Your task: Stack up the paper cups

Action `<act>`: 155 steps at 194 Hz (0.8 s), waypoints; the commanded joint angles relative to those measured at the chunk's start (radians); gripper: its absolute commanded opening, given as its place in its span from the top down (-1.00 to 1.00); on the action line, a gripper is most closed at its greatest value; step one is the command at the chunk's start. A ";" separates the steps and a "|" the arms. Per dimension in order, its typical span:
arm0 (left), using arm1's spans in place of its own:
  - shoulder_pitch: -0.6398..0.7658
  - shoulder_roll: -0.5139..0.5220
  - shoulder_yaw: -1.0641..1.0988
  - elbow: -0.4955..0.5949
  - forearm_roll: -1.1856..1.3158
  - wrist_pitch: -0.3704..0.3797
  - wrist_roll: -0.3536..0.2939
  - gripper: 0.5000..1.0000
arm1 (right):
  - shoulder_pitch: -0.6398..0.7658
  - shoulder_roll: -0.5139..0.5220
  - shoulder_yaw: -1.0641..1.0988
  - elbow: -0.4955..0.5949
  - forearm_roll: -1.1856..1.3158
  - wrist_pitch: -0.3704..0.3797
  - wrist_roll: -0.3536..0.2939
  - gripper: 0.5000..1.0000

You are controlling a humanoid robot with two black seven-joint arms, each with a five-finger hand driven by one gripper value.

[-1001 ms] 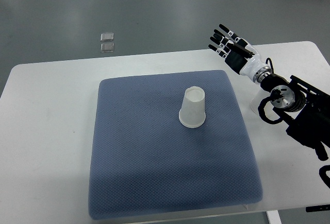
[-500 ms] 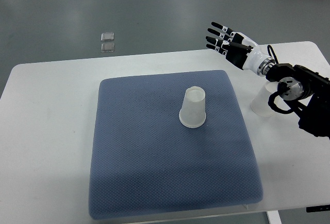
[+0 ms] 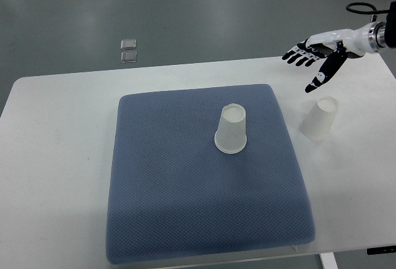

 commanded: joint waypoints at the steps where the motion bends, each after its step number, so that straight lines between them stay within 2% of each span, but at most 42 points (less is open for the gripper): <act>1: 0.000 0.000 0.000 -0.002 0.000 0.000 0.000 -1.00 | 0.194 -0.007 -0.244 0.076 -0.011 0.030 -0.020 -0.70; 9: 0.000 0.000 0.000 -0.002 0.000 0.000 0.000 -1.00 | 0.277 -0.004 -0.327 0.107 -0.011 0.044 -0.022 -0.70; 19: 0.000 0.000 0.000 -0.002 0.000 0.000 0.000 -1.00 | 0.277 -0.004 -0.327 0.107 -0.011 0.044 -0.022 -0.70; 20: 0.000 0.000 0.000 -0.002 0.000 0.000 0.000 -1.00 | 0.373 0.005 -0.406 0.140 -0.011 0.061 -0.022 -0.70; 24: 0.000 0.000 0.000 -0.002 0.000 0.000 0.000 -1.00 | 0.412 0.007 -0.434 0.158 -0.010 0.067 -0.022 -0.70; 43: 0.000 0.000 -0.002 -0.004 0.000 0.000 0.000 -1.00 | 0.546 0.016 -0.523 0.239 -0.010 0.093 -0.023 -0.70; 72: 0.000 0.000 -0.002 -0.004 0.000 0.000 0.000 -1.00 | 0.730 0.074 -0.668 0.308 -0.008 0.093 -0.023 -0.70; 127: 0.000 0.000 -0.002 0.003 0.000 0.000 0.000 -1.00 | 1.006 0.130 -0.763 0.441 0.029 0.093 -0.022 -0.70; 155: 0.000 0.000 -0.005 0.004 0.000 0.000 0.000 -1.00 | 1.037 0.149 -0.772 0.451 0.039 0.093 -0.022 -0.69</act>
